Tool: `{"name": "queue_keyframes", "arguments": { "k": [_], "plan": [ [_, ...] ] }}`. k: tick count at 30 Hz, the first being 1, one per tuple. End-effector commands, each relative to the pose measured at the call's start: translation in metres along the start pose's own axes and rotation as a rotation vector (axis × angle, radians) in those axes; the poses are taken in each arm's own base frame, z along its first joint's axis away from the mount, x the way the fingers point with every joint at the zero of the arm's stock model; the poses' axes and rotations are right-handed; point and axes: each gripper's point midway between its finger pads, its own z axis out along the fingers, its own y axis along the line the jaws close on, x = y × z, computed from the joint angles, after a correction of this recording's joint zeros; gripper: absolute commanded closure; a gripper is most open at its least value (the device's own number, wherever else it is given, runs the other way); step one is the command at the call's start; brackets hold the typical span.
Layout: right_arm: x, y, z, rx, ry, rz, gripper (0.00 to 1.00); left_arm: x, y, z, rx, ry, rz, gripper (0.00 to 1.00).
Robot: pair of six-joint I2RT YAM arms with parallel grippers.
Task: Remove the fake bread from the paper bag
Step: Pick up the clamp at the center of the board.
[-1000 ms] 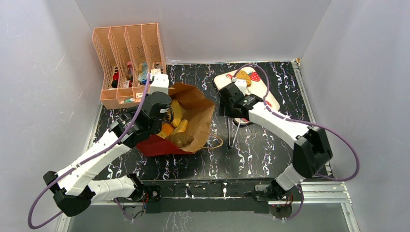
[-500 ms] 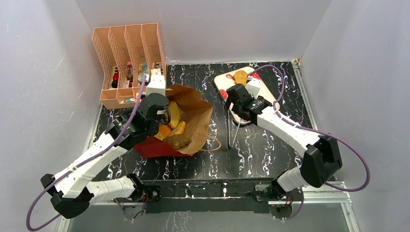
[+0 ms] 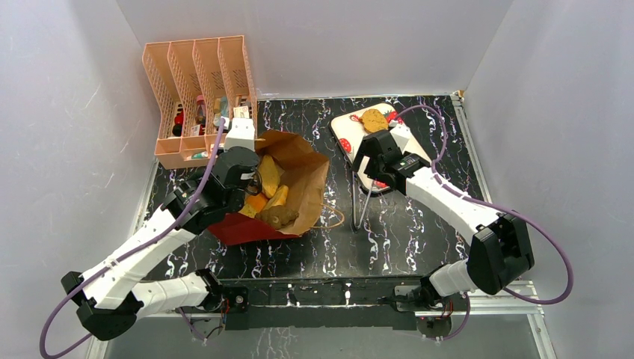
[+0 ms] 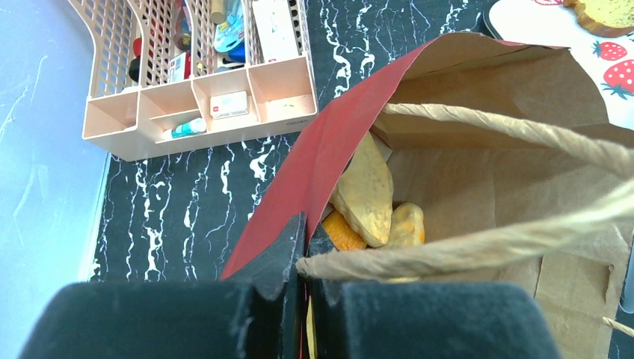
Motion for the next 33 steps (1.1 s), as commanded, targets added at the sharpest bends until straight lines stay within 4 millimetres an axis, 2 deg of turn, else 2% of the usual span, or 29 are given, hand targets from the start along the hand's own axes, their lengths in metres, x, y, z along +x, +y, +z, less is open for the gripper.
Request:
{"name": "queue_keyframes", "arguments": {
  "k": [1, 10, 16, 33],
  "plan": [
    [0.002, 0.006, -0.007, -0.043, -0.008, -0.052, 0.06, -0.017, 0.002, 0.0, -0.009, -0.061, -0.041, 1.0],
    [0.042, -0.009, 0.001, 0.018, 0.051, -0.128, 0.08, -0.023, -0.011, 0.007, 0.015, -0.064, -0.035, 1.0],
    [0.063, -0.005, 0.008, 0.025, 0.073, -0.174, 0.08, -0.02, -0.013, 0.008, 0.018, -0.05, -0.043, 1.0],
    [0.087, -0.007, 0.037, 0.09, 0.12, -0.257, 0.1, -0.017, -0.013, 0.009, 0.009, -0.03, -0.036, 1.0]
  ]
}}
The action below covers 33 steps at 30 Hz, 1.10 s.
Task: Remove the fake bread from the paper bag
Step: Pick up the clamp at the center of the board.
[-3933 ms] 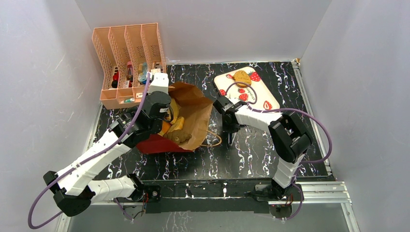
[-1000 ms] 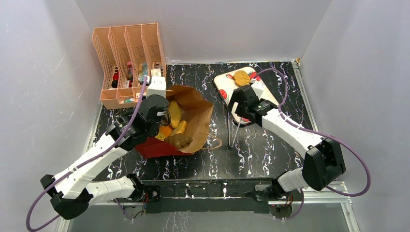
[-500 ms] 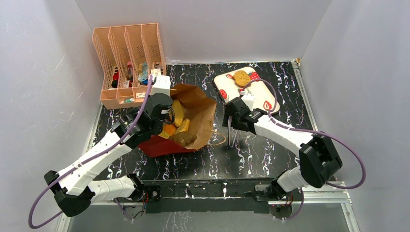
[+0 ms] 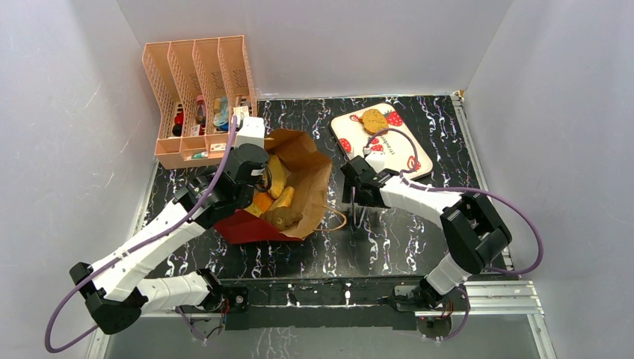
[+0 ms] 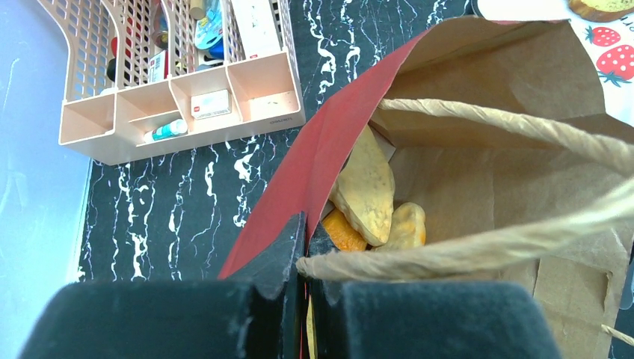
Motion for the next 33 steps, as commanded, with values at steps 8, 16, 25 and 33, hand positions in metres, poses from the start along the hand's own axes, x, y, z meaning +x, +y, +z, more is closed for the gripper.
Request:
{"name": "queue_keyframes", "arguments": {
  "k": [8, 16, 25, 33],
  "plan": [
    [-0.014, 0.016, 0.015, -0.01, -0.06, -0.024, 0.24, -0.019, 0.004, -0.004, -0.011, -0.045, -0.036, 1.0],
    [-0.007, 0.017, 0.022, 0.008, -0.044, -0.044, 0.35, -0.014, 0.004, -0.003, -0.007, -0.039, -0.031, 1.0],
    [-0.012, 0.024, 0.011, -0.054, -0.067, -0.032, 0.54, -0.004, 0.005, -0.003, -0.004, -0.026, -0.033, 1.0],
    [-0.014, 0.026, -0.003, -0.114, -0.082, -0.02, 0.63, 0.004, 0.004, -0.003, 0.004, -0.015, -0.048, 1.0]
  ]
}}
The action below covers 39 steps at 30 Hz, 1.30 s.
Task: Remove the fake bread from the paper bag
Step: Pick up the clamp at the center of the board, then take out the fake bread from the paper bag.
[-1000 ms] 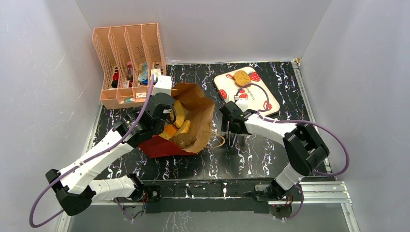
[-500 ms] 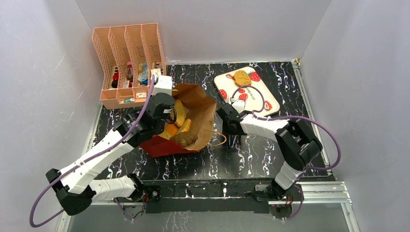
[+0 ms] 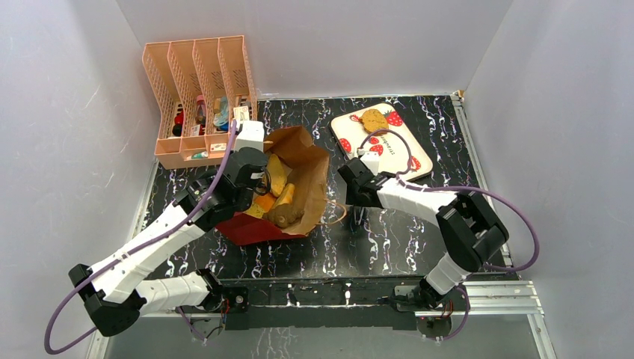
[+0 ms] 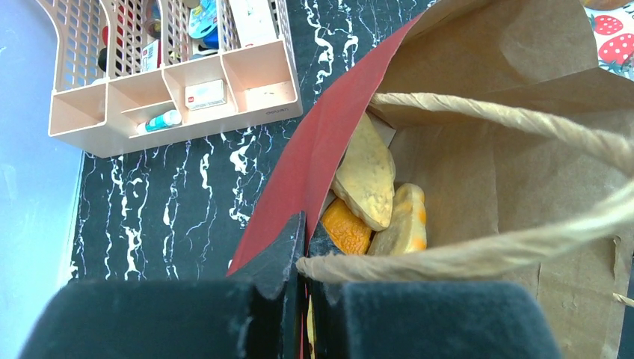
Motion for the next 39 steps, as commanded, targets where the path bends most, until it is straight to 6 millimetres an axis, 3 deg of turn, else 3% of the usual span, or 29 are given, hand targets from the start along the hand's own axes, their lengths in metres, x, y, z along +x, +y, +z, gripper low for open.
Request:
{"name": "queue_keyframes", "arguments": {
  "k": [1, 9, 16, 39],
  "plan": [
    [-0.02, 0.011, -0.016, -0.074, -0.077, 0.028, 0.65, -0.005, 0.005, -0.004, -0.004, -0.03, -0.047, 1.0],
    [-0.029, 0.013, -0.048, -0.153, -0.102, 0.087, 0.77, 0.005, -0.004, 0.003, 0.021, -0.021, -0.049, 1.0],
    [-0.047, 0.017, -0.077, -0.203, -0.12, 0.15, 0.78, 0.008, -0.008, 0.003, 0.039, -0.012, -0.031, 1.0],
    [-0.065, 0.009, -0.104, -0.216, -0.177, 0.195, 0.78, 0.005, -0.018, 0.008, 0.069, -0.023, -0.006, 1.0]
  ]
}}
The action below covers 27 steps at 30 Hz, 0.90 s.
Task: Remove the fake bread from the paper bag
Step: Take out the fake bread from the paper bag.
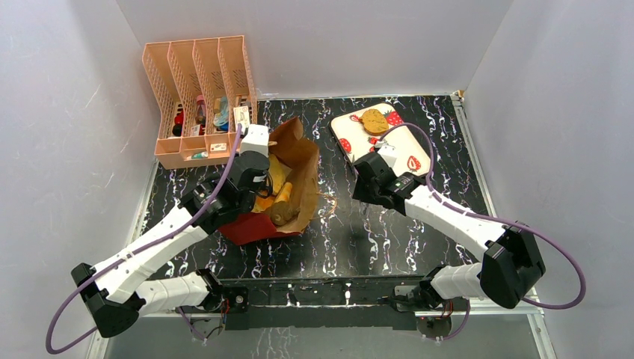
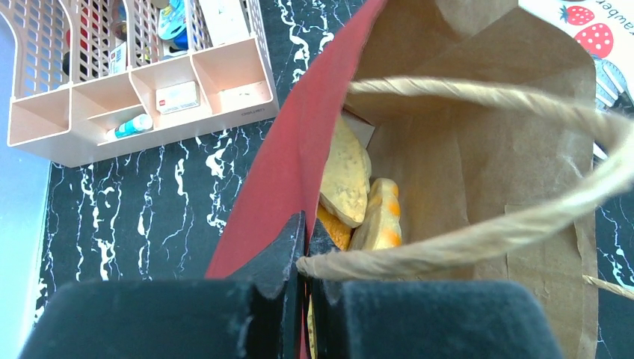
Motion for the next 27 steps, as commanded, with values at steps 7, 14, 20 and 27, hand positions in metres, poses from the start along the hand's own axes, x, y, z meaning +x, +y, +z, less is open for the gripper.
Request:
{"name": "queue_keyframes", "arguments": {
  "k": [7, 14, 20, 27],
  "plan": [
    [-0.053, 0.024, -0.03, -0.067, -0.136, 0.009, 0.85, -0.005, -0.008, 0.003, 0.032, -0.007, 0.012, 1.0],
    [-0.065, 0.024, -0.039, -0.062, -0.172, -0.013, 0.91, -0.001, -0.017, 0.007, 0.069, -0.013, 0.022, 1.0],
    [-0.083, 0.027, -0.064, -0.092, -0.216, -0.018, 0.91, 0.006, -0.031, 0.016, 0.109, -0.007, 0.042, 1.0],
    [-0.105, 0.031, -0.11, -0.161, -0.26, -0.008, 0.92, 0.014, -0.046, 0.027, 0.146, 0.007, 0.064, 1.0]
  ]
}}
